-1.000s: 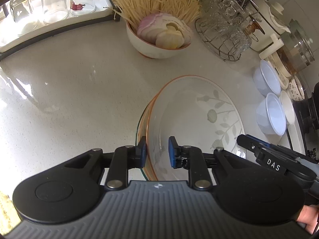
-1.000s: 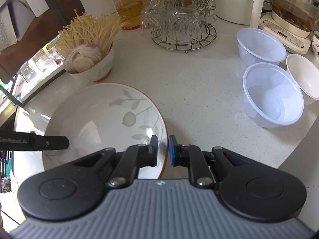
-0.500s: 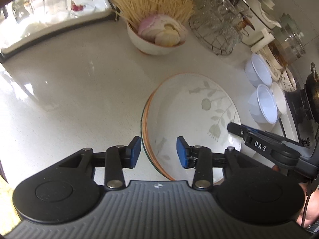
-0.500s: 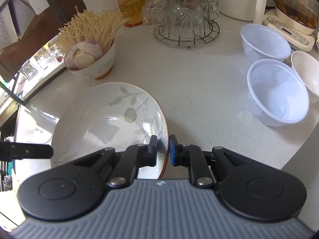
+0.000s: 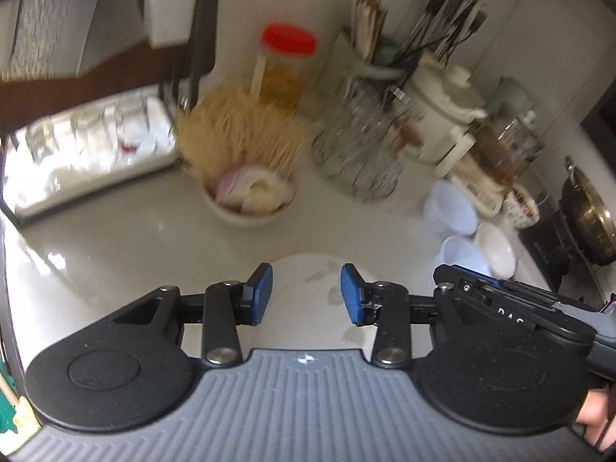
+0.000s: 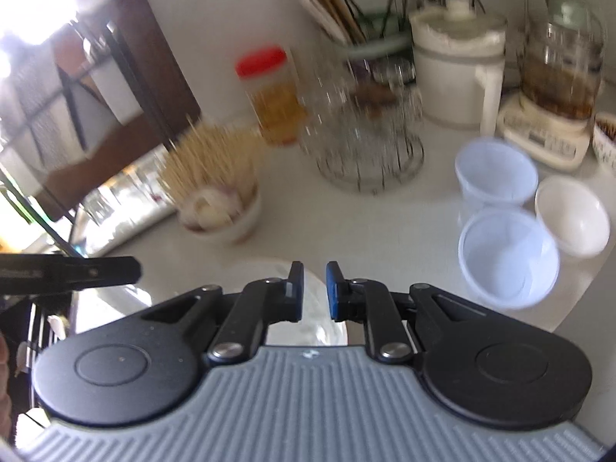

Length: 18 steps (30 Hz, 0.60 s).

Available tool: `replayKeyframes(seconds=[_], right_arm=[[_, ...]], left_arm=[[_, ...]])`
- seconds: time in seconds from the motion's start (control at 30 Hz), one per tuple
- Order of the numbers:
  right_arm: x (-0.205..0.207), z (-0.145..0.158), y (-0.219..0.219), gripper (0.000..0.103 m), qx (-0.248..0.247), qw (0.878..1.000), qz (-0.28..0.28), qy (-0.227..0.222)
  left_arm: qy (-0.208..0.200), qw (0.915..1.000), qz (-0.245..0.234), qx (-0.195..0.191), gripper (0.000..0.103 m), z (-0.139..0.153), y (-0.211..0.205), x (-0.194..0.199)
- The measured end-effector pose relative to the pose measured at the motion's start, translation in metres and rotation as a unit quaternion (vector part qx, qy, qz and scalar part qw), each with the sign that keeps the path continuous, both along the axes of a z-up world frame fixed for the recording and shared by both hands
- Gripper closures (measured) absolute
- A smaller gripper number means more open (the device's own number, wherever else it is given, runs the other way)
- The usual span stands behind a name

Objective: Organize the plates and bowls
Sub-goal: 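Move both grippers to the translucent plastic bowls beside the kettle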

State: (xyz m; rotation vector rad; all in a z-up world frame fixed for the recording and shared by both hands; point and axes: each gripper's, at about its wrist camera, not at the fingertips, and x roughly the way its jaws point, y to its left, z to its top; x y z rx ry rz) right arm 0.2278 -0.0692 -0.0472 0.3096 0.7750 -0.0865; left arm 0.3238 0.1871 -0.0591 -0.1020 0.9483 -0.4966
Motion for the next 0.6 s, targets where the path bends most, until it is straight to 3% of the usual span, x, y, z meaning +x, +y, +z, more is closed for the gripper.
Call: replayKeyframes(seconds=[0.27, 0.43, 0.6], right_arm=[[-0.026, 0.046, 0.003, 0.088, -0.006, 0.999, -0.001, -0.048], [-0.041, 0.061, 0.006, 0.088, -0.017, 0.998, -0.015, -0.057], [-0.043, 0.066, 0.009, 0.088, -0.020, 0.998, -0.024, -0.057]], left_arm=[[-0.044, 0.9987, -0.004, -0.025, 0.058, 0.039, -0.006, -0.025], [-0.075, 0.9969, -0.008, -0.024, 0.058, 0.049, -0.005, -0.035], [-0.076, 0.9968, -0.008, -0.024, 0.058, 0.050, -0.002, -0.037]])
